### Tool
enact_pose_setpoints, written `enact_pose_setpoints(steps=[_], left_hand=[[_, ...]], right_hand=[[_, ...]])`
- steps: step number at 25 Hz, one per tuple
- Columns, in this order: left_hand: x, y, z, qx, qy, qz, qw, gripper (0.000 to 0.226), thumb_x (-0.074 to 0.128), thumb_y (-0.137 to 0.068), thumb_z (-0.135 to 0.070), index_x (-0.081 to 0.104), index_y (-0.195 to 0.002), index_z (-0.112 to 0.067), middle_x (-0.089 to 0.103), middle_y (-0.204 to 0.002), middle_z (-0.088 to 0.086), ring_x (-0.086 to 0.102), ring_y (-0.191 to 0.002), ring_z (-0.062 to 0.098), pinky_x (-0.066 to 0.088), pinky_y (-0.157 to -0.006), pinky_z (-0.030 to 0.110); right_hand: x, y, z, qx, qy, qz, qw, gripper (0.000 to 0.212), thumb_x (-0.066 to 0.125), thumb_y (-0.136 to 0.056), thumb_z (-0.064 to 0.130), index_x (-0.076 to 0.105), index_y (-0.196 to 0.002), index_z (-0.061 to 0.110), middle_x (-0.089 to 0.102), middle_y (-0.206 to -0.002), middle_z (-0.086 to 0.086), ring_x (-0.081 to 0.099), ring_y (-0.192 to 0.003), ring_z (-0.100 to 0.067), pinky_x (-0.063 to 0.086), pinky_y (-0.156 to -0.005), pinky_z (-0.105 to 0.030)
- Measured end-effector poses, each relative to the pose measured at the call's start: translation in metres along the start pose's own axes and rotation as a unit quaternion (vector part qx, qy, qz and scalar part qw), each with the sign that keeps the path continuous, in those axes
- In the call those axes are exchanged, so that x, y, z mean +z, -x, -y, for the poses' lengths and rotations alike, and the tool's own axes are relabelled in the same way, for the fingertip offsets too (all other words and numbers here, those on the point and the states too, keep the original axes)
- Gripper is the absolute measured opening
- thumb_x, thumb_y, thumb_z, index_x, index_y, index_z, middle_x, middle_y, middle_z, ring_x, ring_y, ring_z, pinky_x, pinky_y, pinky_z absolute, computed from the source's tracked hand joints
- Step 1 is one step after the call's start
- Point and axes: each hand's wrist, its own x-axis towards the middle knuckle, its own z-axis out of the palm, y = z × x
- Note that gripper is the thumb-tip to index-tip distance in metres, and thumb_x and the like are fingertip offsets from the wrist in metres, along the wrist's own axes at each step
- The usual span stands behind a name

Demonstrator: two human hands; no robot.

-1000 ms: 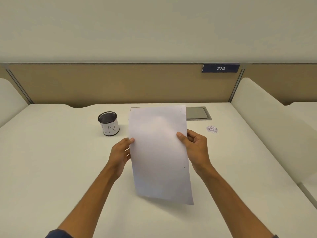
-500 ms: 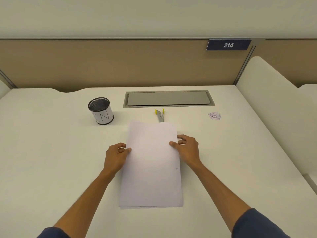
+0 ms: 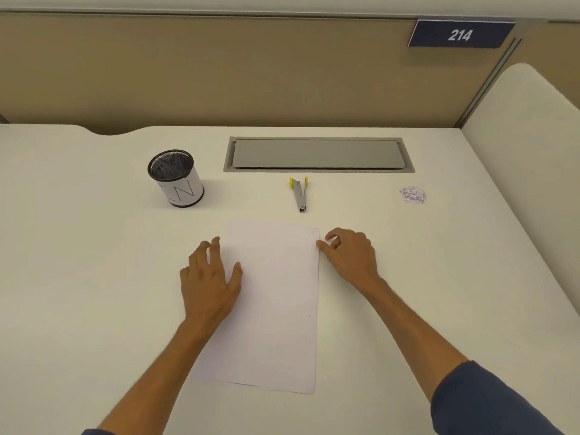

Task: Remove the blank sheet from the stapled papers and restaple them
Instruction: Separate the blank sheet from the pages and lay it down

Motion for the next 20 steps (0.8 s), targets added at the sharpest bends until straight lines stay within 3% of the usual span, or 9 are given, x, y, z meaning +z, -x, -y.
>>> enact_pose_setpoints(steps=[5, 8, 10, 14, 20], left_hand=[[0.022, -0.002, -0.031, 0.09, -0.019, 0.052, 0.994, 0.074, 0.027, -0.091, -0.063, 0.039, -0.146, -0.015, 0.039, -0.151, 0.014, 0.031, -0.142, 0.03, 0.025, -0.111, 0.052], [0.035, 0.0, -0.046, 0.124, -0.038, 0.07, 0.989, 0.078, 0.024, -0.091, -0.069, 0.033, -0.15, -0.019, 0.032, -0.156, 0.012, 0.023, -0.147, 0.027, 0.007, -0.117, 0.05], [0.041, 0.002, -0.051, 0.131, -0.038, 0.076, 0.988, 0.08, 0.021, -0.09, -0.072, 0.03, -0.151, -0.021, 0.026, -0.159, 0.01, 0.018, -0.148, 0.026, 0.001, -0.118, 0.049], [0.046, 0.006, -0.047, 0.132, -0.021, 0.083, 0.988, 0.083, 0.017, -0.088, -0.076, 0.022, -0.154, -0.026, 0.012, -0.163, 0.006, 0.007, -0.15, 0.022, 0.0, -0.12, 0.049], [0.043, 0.005, -0.047, 0.131, -0.007, 0.086, 0.988, 0.084, 0.021, -0.086, -0.074, 0.023, -0.154, -0.024, 0.01, -0.163, 0.006, 0.003, -0.151, 0.022, -0.004, -0.12, 0.049]], right_hand=[[-0.004, -0.054, 0.015, -0.14, 0.124, -0.021, 0.982, 0.034, 0.053, -0.093, 0.023, 0.057, -0.127, 0.021, 0.067, -0.111, 0.004, 0.064, -0.1, -0.022, 0.045, -0.078, -0.03], [0.0, -0.081, 0.03, -0.249, 0.274, -0.008, 0.929, 0.055, 0.051, -0.087, -0.001, 0.045, -0.138, 0.016, 0.053, -0.133, -0.005, 0.055, -0.113, -0.029, 0.045, -0.071, -0.037], [0.002, -0.095, 0.038, -0.33, 0.316, 0.005, 0.89, 0.064, 0.052, -0.082, -0.011, 0.044, -0.14, 0.013, 0.043, -0.145, -0.013, 0.047, -0.125, -0.033, 0.044, -0.075, -0.04], [-0.004, -0.121, 0.046, -0.418, 0.407, 0.064, 0.81, 0.051, 0.044, -0.093, 0.0, 0.043, -0.141, 0.018, 0.022, -0.158, -0.01, 0.026, -0.141, -0.026, 0.036, -0.097, -0.04], [-0.009, -0.143, 0.046, -0.488, 0.416, 0.069, 0.765, 0.031, 0.054, -0.091, 0.005, 0.063, -0.119, 0.016, 0.051, -0.142, -0.001, 0.042, -0.134, -0.024, 0.044, -0.091, -0.039]])
